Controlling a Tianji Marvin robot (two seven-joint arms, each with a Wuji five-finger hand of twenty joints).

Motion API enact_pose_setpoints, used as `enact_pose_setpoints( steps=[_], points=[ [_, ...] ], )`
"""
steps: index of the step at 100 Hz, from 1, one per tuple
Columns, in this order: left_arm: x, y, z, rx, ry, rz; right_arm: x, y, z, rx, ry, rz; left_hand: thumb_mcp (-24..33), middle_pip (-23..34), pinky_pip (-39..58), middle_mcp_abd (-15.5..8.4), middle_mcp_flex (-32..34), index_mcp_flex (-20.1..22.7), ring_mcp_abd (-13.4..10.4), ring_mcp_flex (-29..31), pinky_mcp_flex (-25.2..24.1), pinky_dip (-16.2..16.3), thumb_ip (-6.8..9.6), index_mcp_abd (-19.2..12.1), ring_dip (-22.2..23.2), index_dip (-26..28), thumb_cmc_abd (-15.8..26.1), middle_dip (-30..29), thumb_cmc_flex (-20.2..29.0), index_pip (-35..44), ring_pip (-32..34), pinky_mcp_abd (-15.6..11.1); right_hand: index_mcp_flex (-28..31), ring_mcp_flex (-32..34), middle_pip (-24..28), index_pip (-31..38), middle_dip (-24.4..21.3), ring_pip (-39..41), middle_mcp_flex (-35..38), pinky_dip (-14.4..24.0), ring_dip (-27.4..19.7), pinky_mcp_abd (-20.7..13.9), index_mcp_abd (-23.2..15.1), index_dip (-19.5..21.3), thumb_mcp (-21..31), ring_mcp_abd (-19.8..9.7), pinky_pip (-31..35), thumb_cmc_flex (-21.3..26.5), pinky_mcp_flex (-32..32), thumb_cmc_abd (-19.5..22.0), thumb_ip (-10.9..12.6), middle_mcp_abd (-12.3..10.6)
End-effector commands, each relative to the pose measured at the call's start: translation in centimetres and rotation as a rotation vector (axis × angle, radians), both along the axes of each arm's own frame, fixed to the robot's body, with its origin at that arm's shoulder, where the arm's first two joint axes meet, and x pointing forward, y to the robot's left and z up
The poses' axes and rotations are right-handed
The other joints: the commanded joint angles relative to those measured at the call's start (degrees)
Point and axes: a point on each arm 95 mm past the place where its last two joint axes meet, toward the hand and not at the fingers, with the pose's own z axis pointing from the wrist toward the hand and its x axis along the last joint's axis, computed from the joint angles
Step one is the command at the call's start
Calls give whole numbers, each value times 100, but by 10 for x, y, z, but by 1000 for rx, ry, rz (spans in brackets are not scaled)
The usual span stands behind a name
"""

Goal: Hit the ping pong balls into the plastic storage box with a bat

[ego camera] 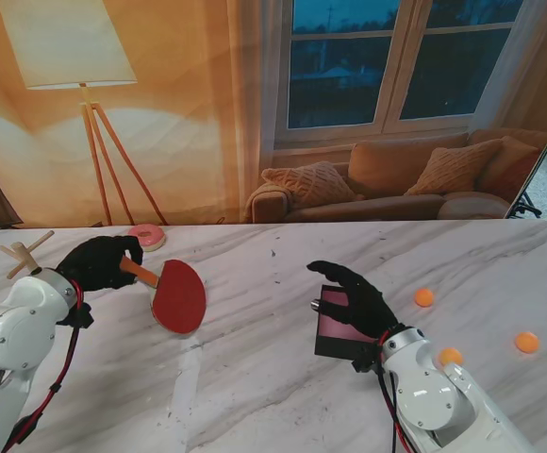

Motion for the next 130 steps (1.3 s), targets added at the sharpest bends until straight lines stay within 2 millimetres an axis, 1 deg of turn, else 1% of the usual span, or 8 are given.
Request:
enact_pose_setpoints(
  steps=[1, 52, 84, 89, 101, 105, 110, 130],
  points=[
    [2, -3, 7, -1, -2, -13, -1, 2, -2, -6, 15, 5, 64, -39, 35, -50, -87, 440, 442, -154, -124, 184, 202, -360, 89, 241, 352, 168, 323, 447, 73, -690, 95, -95, 37, 15, 58, 66, -234, 89, 78, -111, -12, 45, -40, -12, -27, -146, -14, 134, 115, -52],
    [14, -19, 7, -36, 25, -44, -1, 3, -3, -6, 29, 7, -93, 12, 57, -30, -121, 506, 486, -147, -105, 292, 166, -289, 141, 34, 434, 183, 299, 272, 118, -709, 34, -115, 66, 7, 61, 79, -275, 95, 82, -123, 34, 41, -92, -22, -20, -125, -25, 193, 118, -46],
    [22, -31, -4, -106, 59, -52, -2, 4, -3, -1, 39, 7, -283, 3, -7, -33, -285, 532, 552, -280, -189, 336, 155, -281, 149, -176, 539, 99, 341, 102, 58, -720, -10, -131, 87, 13, 64, 89, -279, 96, 84, -138, 66, 47, -163, -12, -17, -105, -33, 271, 122, -38],
    [23, -33, -6, -122, 63, -51, -2, 4, -3, 0, 42, 8, -305, -47, -38, 141, -349, 528, 571, -324, -234, 342, 157, -276, 141, -209, 555, 68, 355, 67, 18, -726, -10, -138, 89, 14, 64, 88, -280, 98, 84, -136, 67, 47, -177, -12, -14, -101, -32, 278, 123, -35],
    [26, -38, -8, -159, 67, -47, -2, 4, -3, 0, 45, 10, -337, -58, -62, 152, -365, 543, 595, -337, -255, 356, 154, -274, 135, -244, 567, 53, 368, 35, -11, -720, -14, -138, 87, 14, 62, 90, -284, 98, 84, -138, 69, 46, -201, -12, -12, -97, -36, 300, 128, -38],
    [27, -39, -9, -167, 68, -45, -2, 4, -3, 1, 46, 10, -362, -45, -67, 62, -342, 556, 594, -334, -255, 365, 148, -267, 136, -257, 579, 56, 369, 27, -12, -718, -11, -138, 85, 15, 61, 91, -287, 99, 84, -138, 71, 46, -209, -9, -11, -99, -34, 313, 129, -36],
    [29, -40, -11, -178, 72, -43, -2, 4, -3, 1, 46, 10, -390, -55, -72, 164, -360, 563, 602, -327, -256, 374, 141, -266, 138, -263, 600, 45, 360, 26, -9, -717, -8, -138, 85, 16, 61, 92, -283, 99, 85, -138, 71, 46, -220, -10, -10, -91, -35, 316, 131, -43],
    [33, -44, -18, -217, 98, -36, -3, 5, -3, 5, 53, 9, -749, 67, -118, 142, -435, 592, 662, -367, -297, 449, 82, -242, 148, -292, 706, -38, 384, 23, -22, -665, -23, -153, 87, 12, 62, 94, -292, 99, 86, -153, 83, 43, -266, -14, -11, -81, -46, 366, 137, -46]
  ],
)
